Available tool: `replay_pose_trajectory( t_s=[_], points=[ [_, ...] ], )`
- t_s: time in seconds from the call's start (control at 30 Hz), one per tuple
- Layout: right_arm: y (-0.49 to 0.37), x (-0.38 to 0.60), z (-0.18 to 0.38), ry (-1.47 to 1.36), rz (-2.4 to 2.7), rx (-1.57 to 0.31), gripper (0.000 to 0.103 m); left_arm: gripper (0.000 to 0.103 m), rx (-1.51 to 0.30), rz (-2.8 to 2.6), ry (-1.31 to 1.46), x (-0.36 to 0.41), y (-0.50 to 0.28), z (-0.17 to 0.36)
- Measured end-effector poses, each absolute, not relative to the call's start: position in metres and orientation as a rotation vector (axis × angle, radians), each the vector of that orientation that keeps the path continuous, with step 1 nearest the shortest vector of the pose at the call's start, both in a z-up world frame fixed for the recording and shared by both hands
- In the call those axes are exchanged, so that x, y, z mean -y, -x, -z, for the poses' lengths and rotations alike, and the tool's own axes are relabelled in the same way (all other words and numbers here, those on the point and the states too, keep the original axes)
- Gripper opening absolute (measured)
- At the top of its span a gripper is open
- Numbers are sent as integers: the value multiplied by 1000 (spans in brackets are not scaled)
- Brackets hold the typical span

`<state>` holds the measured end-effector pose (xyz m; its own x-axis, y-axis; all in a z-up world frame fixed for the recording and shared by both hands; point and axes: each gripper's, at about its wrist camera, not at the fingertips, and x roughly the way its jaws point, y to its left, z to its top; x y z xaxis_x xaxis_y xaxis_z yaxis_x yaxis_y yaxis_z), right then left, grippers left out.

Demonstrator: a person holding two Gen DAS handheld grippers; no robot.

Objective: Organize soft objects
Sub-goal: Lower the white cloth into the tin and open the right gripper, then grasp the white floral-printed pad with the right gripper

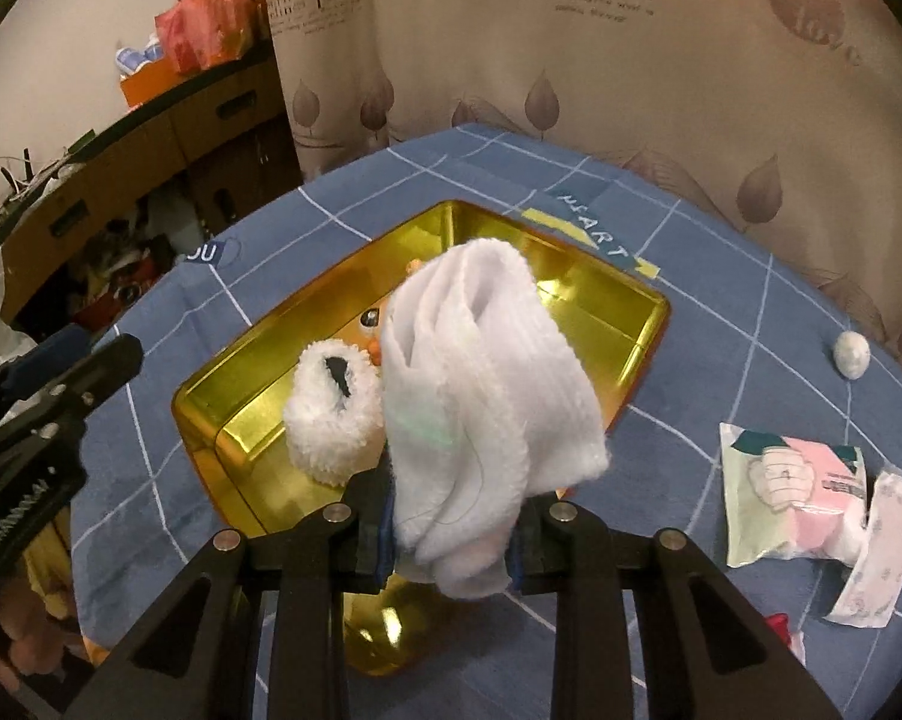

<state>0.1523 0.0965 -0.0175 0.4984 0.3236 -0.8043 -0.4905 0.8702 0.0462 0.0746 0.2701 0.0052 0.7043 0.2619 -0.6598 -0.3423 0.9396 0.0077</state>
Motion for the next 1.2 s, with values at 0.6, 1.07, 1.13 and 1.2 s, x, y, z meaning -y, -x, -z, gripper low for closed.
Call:
replay_pose_trajectory(
  t_s=[0.6,1.07,1.13,1.2],
  points=[
    [-160,-108,20,205,-507,-937,59,54,-713,-336,128,-269,-75,-4],
    [-134,-45,-5,78,-462,-875,69,54,-721,-321,94,-262,-79,-3],
    [-129,-21,-3,62,-427,-875,71,54,-719,-322,89,-261,-78,-4],
    [-126,2,-4,55,-384,-876,71,54,-716,-324,83,-260,-78,-4]
  ],
)
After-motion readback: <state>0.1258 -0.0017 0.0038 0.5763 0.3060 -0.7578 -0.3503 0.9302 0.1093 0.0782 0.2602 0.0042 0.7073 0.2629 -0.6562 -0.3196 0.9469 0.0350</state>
